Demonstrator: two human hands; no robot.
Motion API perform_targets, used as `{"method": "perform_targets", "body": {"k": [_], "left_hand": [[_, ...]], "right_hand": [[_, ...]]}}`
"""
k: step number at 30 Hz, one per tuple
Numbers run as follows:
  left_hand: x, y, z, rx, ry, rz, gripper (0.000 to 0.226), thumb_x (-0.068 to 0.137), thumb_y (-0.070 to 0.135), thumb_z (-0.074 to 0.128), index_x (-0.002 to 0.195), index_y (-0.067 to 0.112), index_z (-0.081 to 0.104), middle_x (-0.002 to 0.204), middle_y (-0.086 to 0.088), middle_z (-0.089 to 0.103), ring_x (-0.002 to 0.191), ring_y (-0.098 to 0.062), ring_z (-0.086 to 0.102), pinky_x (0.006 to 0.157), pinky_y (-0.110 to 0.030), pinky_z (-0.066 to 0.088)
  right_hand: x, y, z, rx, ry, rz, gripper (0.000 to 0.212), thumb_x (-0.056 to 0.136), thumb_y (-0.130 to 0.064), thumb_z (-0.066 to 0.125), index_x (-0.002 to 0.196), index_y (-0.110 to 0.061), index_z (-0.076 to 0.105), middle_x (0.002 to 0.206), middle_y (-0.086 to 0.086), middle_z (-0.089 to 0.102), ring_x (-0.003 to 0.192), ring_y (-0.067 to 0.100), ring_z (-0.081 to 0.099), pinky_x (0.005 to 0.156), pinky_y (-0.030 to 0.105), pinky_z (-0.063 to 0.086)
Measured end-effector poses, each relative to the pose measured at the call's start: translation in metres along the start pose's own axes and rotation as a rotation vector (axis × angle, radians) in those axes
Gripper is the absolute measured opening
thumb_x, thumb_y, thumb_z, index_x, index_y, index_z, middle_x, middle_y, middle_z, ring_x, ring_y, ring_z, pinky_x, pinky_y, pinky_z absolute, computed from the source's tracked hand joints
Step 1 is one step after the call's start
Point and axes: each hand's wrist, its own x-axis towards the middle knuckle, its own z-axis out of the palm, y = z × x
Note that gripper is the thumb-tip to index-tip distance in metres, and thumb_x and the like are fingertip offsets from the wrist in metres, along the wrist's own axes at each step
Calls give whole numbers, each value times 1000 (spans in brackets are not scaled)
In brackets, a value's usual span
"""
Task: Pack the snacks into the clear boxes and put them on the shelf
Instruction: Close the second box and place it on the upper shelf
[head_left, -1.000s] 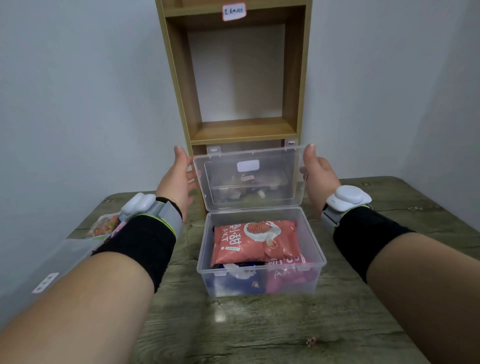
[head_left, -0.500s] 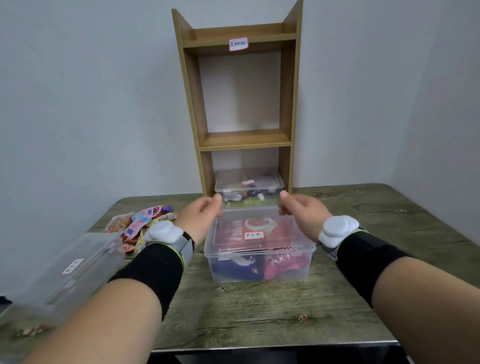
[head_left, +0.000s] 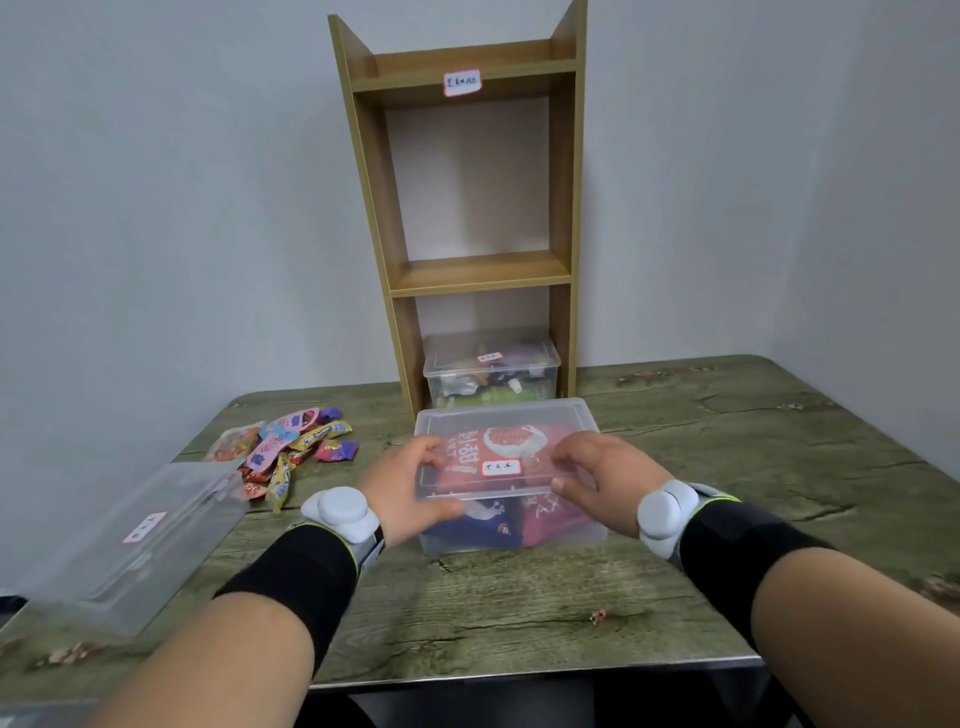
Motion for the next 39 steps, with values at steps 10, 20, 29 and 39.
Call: {"method": "perform_targets", "body": {"k": [10, 20, 29, 39], "left_hand": [[-4, -12, 18, 139, 160, 147, 76, 72, 56, 76, 137, 30, 44, 128, 15, 56, 121, -11, 45, 95, -25, 36], [-12, -5, 21, -110, 297, 8, 94, 66, 56, 79, 145, 38, 32, 149, 5, 32, 137, -16, 29, 110, -36, 28], [-22, -12, 43, -568, 198, -307, 106, 66, 42, 87, 151, 30, 24, 112, 29, 51, 96, -1, 59, 75, -22, 46], [-13, 8, 15, -554, 313, -260, 75, 75, 38, 82, 138, 33, 42, 100, 32, 54, 84, 10, 58, 64, -11, 43]], "right_hand": [[-6, 5, 20, -91, 94, -70, 52, 87, -38, 69, 132, -17, 54, 138, -4, 51, 127, 18, 44, 105, 25, 33], [-18, -16, 21, 132, 227, 173, 90, 74, -68, 64, 148, -46, 19, 160, -3, 10, 147, 24, 14, 117, 40, 26], [-22, -14, 37, 560, 249, 448, 108, 69, -54, 80, 153, -22, 20, 150, 3, 38, 134, 22, 43, 108, 43, 42], [-8, -22, 11, 501, 307, 402, 89, 77, -49, 77, 149, -21, 33, 149, 1, 37, 125, 20, 52, 105, 36, 44]]}}
